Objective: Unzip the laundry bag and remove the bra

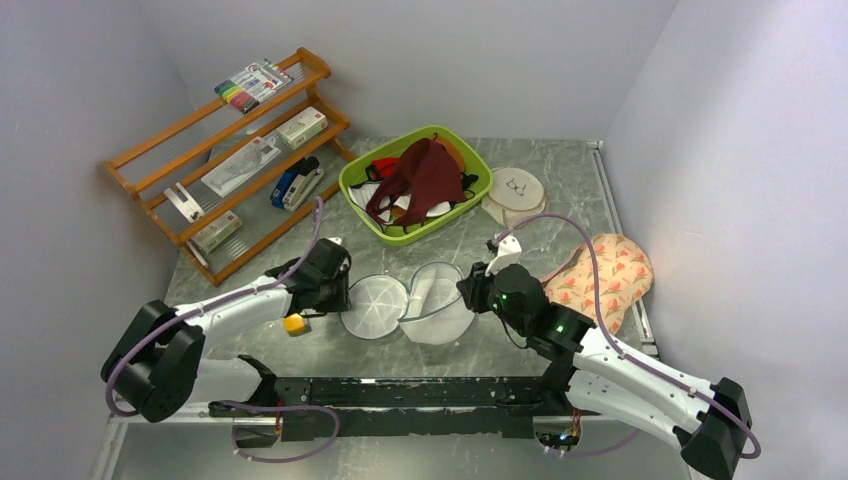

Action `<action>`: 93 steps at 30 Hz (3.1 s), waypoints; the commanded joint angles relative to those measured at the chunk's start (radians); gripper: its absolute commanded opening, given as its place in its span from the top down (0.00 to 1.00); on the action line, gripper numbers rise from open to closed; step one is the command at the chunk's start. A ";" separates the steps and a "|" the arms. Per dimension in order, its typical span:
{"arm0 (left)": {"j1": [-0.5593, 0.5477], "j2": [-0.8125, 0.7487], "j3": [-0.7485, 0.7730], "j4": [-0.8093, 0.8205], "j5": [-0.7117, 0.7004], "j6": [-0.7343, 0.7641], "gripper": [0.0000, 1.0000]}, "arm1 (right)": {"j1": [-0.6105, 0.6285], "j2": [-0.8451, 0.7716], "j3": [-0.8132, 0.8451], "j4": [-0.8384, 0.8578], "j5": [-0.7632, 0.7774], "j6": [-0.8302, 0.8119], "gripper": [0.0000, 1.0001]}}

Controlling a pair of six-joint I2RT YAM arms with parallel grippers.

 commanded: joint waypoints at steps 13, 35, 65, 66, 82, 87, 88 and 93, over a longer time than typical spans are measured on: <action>-0.075 0.022 0.052 -0.063 -0.131 -0.035 0.91 | -0.004 -0.005 0.010 -0.009 0.014 0.008 0.74; -0.077 -0.265 0.593 -0.547 -0.410 0.290 0.93 | -0.002 0.241 0.085 0.207 -0.140 -0.078 0.56; -0.789 0.334 0.808 -0.706 -1.017 0.189 0.93 | -0.002 -0.395 0.198 -0.160 0.403 -0.092 0.09; -0.804 0.389 0.826 -0.779 -1.025 0.122 0.93 | -0.002 -0.409 0.208 -0.164 0.408 -0.104 0.09; -0.873 0.542 0.693 -0.315 -0.713 0.369 0.71 | -0.002 -0.456 0.246 -0.273 0.426 -0.064 0.07; -0.861 0.494 0.680 -0.269 -0.641 0.413 0.43 | -0.002 -0.478 0.242 -0.249 0.416 -0.067 0.07; -0.859 0.468 0.669 -0.256 -0.627 0.416 0.39 | -0.002 -0.471 0.249 -0.255 0.414 -0.069 0.07; -0.810 0.234 0.547 -0.136 -0.473 0.431 0.24 | -0.002 -0.427 0.270 -0.277 0.434 -0.083 0.07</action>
